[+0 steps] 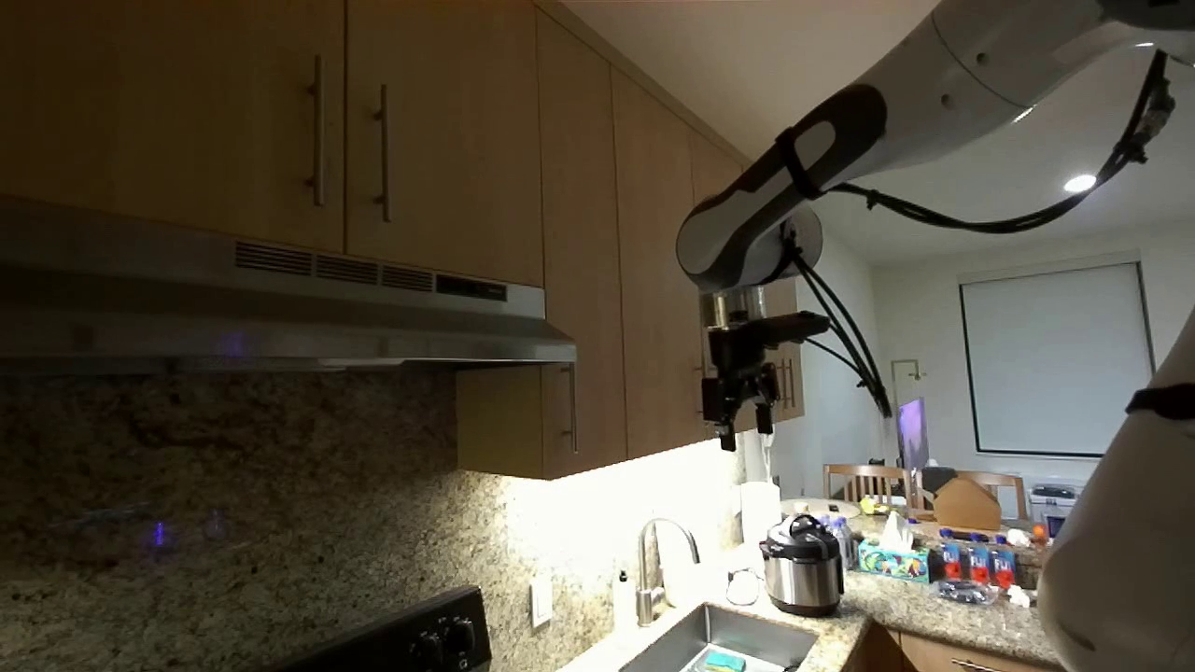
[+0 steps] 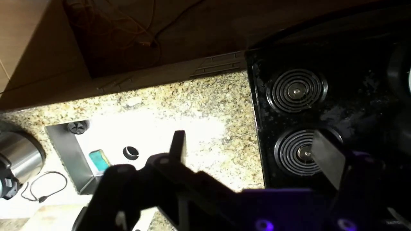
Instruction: Turn on the stove overhead light
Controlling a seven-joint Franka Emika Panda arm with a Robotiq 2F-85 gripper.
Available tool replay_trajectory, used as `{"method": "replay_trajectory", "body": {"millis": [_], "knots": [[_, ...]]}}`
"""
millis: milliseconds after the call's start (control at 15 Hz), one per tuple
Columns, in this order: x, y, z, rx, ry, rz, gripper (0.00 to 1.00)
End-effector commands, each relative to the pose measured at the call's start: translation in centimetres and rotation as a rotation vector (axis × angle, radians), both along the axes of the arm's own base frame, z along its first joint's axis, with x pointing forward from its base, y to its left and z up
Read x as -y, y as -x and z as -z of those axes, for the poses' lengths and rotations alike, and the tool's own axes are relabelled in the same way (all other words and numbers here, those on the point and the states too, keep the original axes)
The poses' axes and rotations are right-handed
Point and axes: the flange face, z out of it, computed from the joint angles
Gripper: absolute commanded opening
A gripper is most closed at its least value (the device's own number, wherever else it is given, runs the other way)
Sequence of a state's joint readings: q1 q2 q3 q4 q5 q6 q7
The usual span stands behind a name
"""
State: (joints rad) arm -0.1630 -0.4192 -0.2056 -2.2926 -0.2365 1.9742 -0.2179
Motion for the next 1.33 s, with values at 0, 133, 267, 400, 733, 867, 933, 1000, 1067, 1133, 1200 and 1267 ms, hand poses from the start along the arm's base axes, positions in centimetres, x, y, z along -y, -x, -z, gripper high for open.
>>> {"method": "replay_trajectory", "body": {"millis": [0,133,267,400,733,867,933,1000,1067,1133,1200,1267], "knots": [[0.0,1.5,-1.5,0.097,-0.011,-0.062,1.0],[0.3,1.8,-2.5,0.15,0.015,-0.095,1.0],[0.1,2.3,-3.6,0.182,0.023,-0.137,1.0],[0.0,2.5,-4.7,0.235,0.051,-0.168,1.0],[-1.5,1.8,-7.4,0.341,0.071,-0.209,1.0],[-2.2,1.6,-8.3,0.375,0.081,-0.229,1.0],[-2.5,1.6,-8.8,0.39,0.08,-0.236,1.0],[-2.6,1.7,-9.4,0.405,0.088,-0.244,1.0],[-2.7,1.7,-9.8,0.408,0.096,-0.247,1.0],[-2.6,1.9,-10.2,0.418,0.09,-0.254,1.0],[-2.7,2.0,-10.7,0.434,0.082,-0.26,1.0],[-2.9,2.0,-11.4,0.469,0.08,-0.261,1.0]]}}
